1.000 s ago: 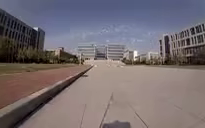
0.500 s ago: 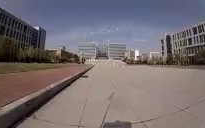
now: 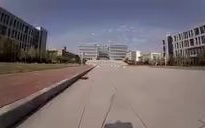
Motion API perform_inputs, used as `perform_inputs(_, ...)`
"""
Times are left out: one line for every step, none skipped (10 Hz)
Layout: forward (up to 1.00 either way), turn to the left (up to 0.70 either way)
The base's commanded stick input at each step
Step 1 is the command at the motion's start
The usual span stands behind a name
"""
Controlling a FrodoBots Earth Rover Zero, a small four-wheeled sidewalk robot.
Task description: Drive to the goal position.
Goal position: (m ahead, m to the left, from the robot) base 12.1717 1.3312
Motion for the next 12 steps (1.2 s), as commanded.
perform_inputs(0.70,0.01)
perform_inputs(0.70,0.01)
perform_inputs(0.70,0.01)
perform_inputs(0.70,0.01)
perform_inputs(0.70,0.01)
perform_inputs(0.70,0.01)
perform_inputs(0.70,0.01)
perform_inputs(0.70,-0.02)
perform_inputs(0.70,-0.23)
perform_inputs(0.70,-0.31)
perform_inputs(0.70,-0.08)
perform_inputs(0.70,0.01)
